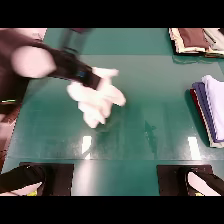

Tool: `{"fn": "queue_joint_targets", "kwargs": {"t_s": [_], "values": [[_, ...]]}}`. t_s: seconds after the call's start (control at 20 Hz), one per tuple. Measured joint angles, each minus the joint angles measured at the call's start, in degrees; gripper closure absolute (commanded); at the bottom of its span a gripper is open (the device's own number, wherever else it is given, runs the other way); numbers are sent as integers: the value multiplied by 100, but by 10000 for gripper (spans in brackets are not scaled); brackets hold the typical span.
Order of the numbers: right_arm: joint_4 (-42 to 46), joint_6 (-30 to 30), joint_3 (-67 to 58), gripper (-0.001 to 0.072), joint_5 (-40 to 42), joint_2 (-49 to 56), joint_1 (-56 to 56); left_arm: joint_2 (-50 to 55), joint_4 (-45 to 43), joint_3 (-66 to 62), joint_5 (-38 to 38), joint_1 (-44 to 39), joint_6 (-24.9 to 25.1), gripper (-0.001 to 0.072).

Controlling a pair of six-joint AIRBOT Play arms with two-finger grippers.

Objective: Fold the shirts.

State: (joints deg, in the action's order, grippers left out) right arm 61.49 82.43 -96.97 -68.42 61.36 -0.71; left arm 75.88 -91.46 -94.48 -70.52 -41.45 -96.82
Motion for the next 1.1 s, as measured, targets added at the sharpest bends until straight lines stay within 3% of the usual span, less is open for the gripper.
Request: {"fn": "queue_joint_targets", "kwargs": {"t_s": [0.05, 0.2, 0.4, 0.6, 0.8, 1.1], "values": [[-4, 0, -199, 692, -155, 109, -61, 310, 308, -59, 258, -122, 83, 96], [-4, 0, -629, 692, -586, 378, -157, 879, 850, -354, 649, -138, 251, 96], [-4, 0, -852, 692, -970, 573, -181, 1069, 988, -673, 208, 680, 339, 95], [-7, 0, -911, 692, -1132, 627, -181, 1121, 1322, -175, -44, 1663, 369, 95], [-7, 0, -929, 692, -1237, 645, -181, 1259, 2035, 883, 647, 2155, 444, 96], [-2, 0, -841, 692, -1545, 686, -179, 1963, 2973, 1414, 1410, 2061, 782, 98]]}}
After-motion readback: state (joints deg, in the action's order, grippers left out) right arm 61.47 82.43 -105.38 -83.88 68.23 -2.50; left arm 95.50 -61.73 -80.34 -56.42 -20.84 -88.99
